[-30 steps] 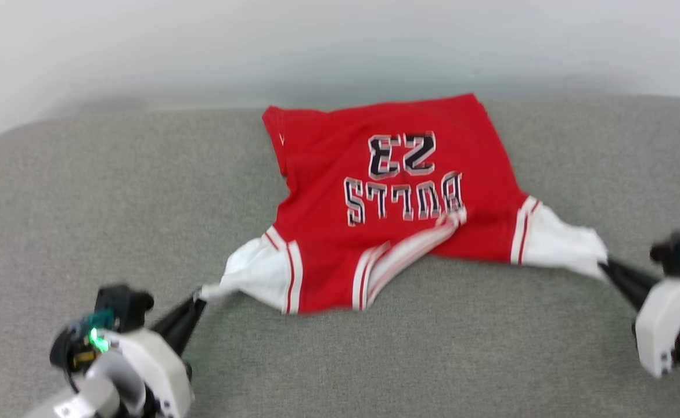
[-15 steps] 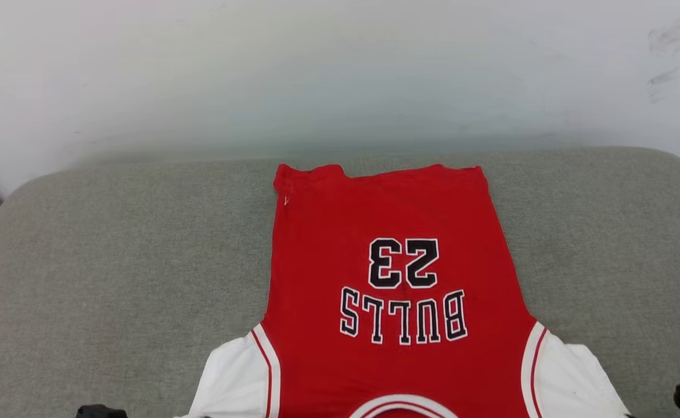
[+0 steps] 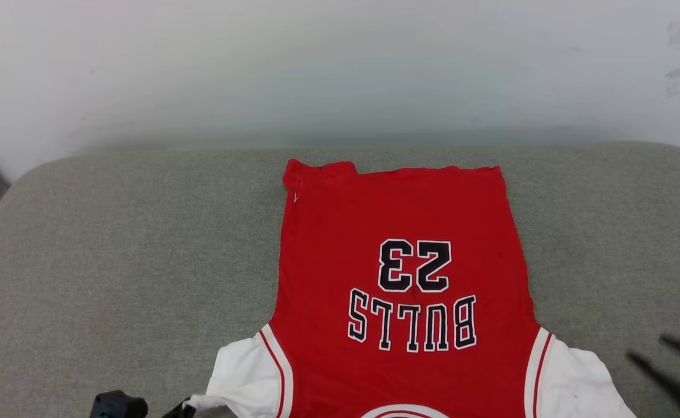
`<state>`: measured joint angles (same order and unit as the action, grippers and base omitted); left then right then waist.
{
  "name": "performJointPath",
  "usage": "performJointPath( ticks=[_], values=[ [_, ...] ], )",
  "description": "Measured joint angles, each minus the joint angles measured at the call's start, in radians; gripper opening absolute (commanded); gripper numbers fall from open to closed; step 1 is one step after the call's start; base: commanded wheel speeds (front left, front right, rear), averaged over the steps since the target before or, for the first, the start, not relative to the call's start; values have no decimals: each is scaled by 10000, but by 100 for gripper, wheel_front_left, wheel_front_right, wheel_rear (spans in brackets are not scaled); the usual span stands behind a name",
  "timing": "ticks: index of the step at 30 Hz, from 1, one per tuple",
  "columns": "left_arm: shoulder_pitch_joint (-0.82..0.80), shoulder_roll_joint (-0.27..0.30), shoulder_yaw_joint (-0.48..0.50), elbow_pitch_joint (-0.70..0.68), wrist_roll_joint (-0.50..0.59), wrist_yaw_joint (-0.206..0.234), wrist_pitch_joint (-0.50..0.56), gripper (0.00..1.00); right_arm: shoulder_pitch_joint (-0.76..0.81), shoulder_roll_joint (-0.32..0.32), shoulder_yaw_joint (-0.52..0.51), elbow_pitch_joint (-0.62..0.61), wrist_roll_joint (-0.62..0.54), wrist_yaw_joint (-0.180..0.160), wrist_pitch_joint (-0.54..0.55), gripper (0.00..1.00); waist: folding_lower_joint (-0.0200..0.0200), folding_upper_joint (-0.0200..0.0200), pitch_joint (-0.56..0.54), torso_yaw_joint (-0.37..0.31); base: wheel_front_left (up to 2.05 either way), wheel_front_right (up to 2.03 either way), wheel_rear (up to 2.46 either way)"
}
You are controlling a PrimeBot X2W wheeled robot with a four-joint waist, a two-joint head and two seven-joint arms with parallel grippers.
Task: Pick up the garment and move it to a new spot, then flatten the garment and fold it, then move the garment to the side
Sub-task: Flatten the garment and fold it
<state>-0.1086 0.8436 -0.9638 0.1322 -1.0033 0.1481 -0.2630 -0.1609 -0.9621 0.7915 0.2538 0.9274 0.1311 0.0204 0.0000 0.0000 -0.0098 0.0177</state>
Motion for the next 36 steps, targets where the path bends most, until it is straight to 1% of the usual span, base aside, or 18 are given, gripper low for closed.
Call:
performJointPath(
  ticks=[3,6,9,11,14,15,16,17,18,19,21,23,26,28,33,36],
  values=[
    [-340,-29,59,-407,297,211,2,0,-766,-372,-1319,-575,-222,-2,-44,100,1,0,246,105,0,0,0],
    [-678,-38,98,-849,608,416,6,0,-1770,-621,-2523,-1252,-627,-2,270,100,1,0,610,219,0,0,0],
    [-1047,-61,159,-1269,894,575,59,0,-2828,-694,-3304,-1735,-1030,-2,1055,100,2,0,1067,363,0,0,0],
    [-1313,-88,221,-1528,1066,679,86,0,-3617,-648,-3580,-1944,-1101,0,1764,100,2,0,1421,475,0,0,0],
    [-1732,-148,217,-1797,1417,761,182,0,-4847,-556,-3695,-1894,-1269,0,2995,100,3,0,2016,672,0,0,0],
    [-2078,-261,148,-1954,1724,819,305,0,-5732,-422,-3666,-1714,-1346,-2,3893,100,3,0,2441,829,0,0,0],
    [-2078,-261,148,-1954,1724,819,305,0,-5732,-422,-3666,-1714,-1346,-2,3893,100,3,0,2441,829,0,0,0],
    [-2499,-470,142,-2148,2036,888,314,0,-6987,-56,-3448,-1156,-1269,-2,5484,100,3,0,3095,1089,0,0,0],
    [-2719,-573,128,-2276,2234,938,355,0,-7698,221,-3218,-696,-1262,0,6633,100,3,0,3531,1269,0,0,0],
    [-2719,-573,128,-2276,2234,938,355,0,-7698,221,-3218,-696,-1262,0,6633,100,3,0,3531,1269,0,0,0],
    [-2931,-685,130,-2380,2380,1005,374,0,-8390,543,-3164,-88,-1290,-2,7770,100,4,1,3957,1453,0,0,0],
    [-3126,-700,111,-2462,2598,1091,414,0,-9032,955,-3168,391,-1542,-2,8512,100,4,1,4362,1629,0,0,0],
    [-3371,-790,138,-2648,2788,1174,412,0,-9739,1523,-3177,1195,-1916,-2,9409,100,4,0,4949,1882,0,0,0],
    [-3543,-838,150,-2790,2897,1208,414,0,-10013,1737,-3208,1705,-2236,-2,9770,100,4,0,5300,2051,0,0,0],
    [-3831,-959,104,-3039,3196,1338,495,0,-10299,2266,-3423,2614,-2617,-2,10157,100,4,0,6017,2486,0,0,0],
    [-3932,-993,65,-3081,3310,1352,550,0,-10045,2345,-3361,2842,-2734,-6,10170,100,3,0,6274,2704,0,0,0]
  ],
)
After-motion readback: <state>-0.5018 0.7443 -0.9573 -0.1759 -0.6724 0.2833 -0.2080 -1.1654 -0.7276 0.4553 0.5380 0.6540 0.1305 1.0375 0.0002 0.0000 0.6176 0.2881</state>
